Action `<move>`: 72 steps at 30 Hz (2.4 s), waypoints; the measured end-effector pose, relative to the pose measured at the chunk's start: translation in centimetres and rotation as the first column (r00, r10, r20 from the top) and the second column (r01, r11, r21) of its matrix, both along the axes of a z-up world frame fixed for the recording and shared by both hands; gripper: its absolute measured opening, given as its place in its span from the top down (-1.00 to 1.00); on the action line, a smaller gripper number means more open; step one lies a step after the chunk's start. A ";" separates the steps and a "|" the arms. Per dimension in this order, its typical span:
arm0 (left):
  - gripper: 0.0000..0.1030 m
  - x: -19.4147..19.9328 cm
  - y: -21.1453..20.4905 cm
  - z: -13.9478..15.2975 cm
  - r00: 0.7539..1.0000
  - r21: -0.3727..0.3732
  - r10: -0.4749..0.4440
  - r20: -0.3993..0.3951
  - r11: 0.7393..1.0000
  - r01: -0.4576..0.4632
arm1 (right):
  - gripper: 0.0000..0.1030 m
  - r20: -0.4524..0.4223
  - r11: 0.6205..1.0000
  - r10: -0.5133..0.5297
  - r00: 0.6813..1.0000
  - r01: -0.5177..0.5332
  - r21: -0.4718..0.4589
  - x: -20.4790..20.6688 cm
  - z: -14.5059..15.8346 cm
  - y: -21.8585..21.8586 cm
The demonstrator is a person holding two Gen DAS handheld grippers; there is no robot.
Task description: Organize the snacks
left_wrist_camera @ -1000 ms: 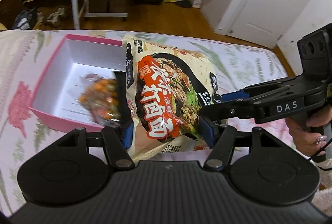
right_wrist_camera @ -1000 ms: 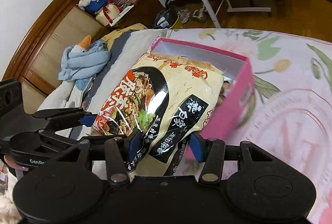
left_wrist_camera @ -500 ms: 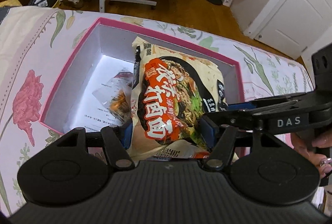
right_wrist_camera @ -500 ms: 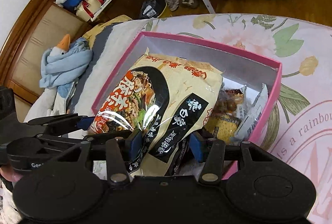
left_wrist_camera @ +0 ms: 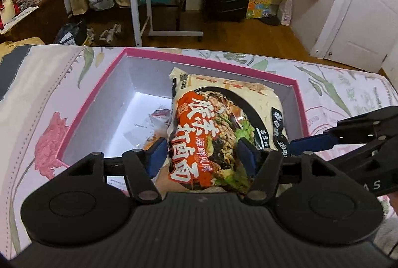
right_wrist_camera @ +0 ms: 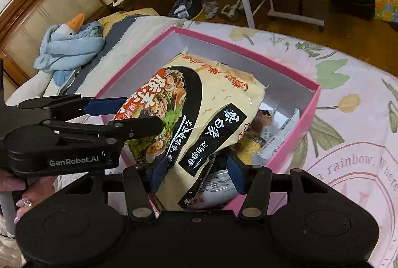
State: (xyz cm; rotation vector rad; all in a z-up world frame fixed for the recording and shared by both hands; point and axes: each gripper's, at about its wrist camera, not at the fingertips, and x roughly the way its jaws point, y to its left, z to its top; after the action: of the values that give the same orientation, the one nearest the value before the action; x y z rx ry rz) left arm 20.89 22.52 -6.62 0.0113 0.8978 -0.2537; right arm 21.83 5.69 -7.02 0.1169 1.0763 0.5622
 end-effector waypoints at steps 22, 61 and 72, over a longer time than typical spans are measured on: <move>-0.22 -10.3 -3.6 9.1 0.997 -0.053 -0.038 0.069 0.998 0.042 | -0.16 0.305 0.982 -0.159 0.939 0.182 -0.051 -12.9 8.6 -9.1; -0.50 -20.5 -12.6 7.4 0.988 0.046 -0.099 0.120 0.995 0.094 | -0.42 0.454 0.846 -0.395 0.799 0.508 -0.158 -25.3 7.8 -15.1; -0.89 -20.9 -12.9 6.6 0.984 0.082 -0.093 0.155 0.993 0.081 | -0.90 0.439 0.835 -0.433 0.787 0.533 -0.133 -25.6 7.3 -15.8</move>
State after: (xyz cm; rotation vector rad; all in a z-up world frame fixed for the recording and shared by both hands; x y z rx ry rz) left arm -0.03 9.62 -0.01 0.1390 0.7489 -0.2966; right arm -3.74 -10.15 0.30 0.0524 0.6702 -0.0339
